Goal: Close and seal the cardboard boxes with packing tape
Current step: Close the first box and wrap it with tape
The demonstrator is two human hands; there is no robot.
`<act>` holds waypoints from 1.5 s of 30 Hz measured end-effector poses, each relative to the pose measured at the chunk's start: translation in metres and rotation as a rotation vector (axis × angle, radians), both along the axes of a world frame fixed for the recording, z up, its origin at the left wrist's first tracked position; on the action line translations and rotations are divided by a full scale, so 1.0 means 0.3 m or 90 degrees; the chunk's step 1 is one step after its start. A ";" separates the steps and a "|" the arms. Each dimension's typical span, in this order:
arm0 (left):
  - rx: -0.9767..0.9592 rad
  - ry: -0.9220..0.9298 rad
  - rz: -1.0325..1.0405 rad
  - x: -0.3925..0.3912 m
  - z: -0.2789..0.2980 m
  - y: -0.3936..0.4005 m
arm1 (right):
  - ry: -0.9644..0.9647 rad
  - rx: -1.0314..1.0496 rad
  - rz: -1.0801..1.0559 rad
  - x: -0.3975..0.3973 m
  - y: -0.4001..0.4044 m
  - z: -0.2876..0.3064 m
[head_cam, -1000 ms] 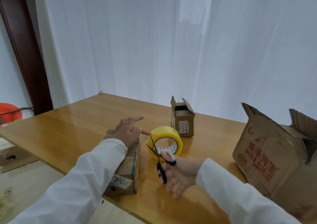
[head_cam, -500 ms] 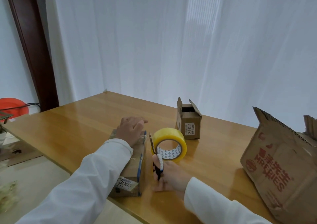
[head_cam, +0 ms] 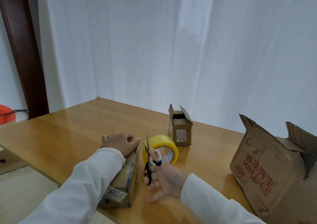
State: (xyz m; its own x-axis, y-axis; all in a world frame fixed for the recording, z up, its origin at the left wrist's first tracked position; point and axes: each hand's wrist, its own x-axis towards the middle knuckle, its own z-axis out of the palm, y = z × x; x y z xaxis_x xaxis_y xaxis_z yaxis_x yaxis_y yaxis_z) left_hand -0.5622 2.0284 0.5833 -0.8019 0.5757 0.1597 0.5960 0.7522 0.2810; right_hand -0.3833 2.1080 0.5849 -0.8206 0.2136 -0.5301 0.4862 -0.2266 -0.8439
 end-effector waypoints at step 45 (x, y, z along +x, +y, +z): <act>-0.252 -0.123 0.011 0.054 0.091 0.042 | -0.023 0.673 -0.236 0.072 0.362 0.104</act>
State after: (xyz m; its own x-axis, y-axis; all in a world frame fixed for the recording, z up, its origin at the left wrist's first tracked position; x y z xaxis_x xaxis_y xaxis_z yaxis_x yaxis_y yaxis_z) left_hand -0.5460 2.0410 0.6106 -0.8053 0.5488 -0.2245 0.5472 0.8336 0.0751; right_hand -0.3617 2.2167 0.6160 -0.6001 0.7989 0.0400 0.5662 0.4596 -0.6842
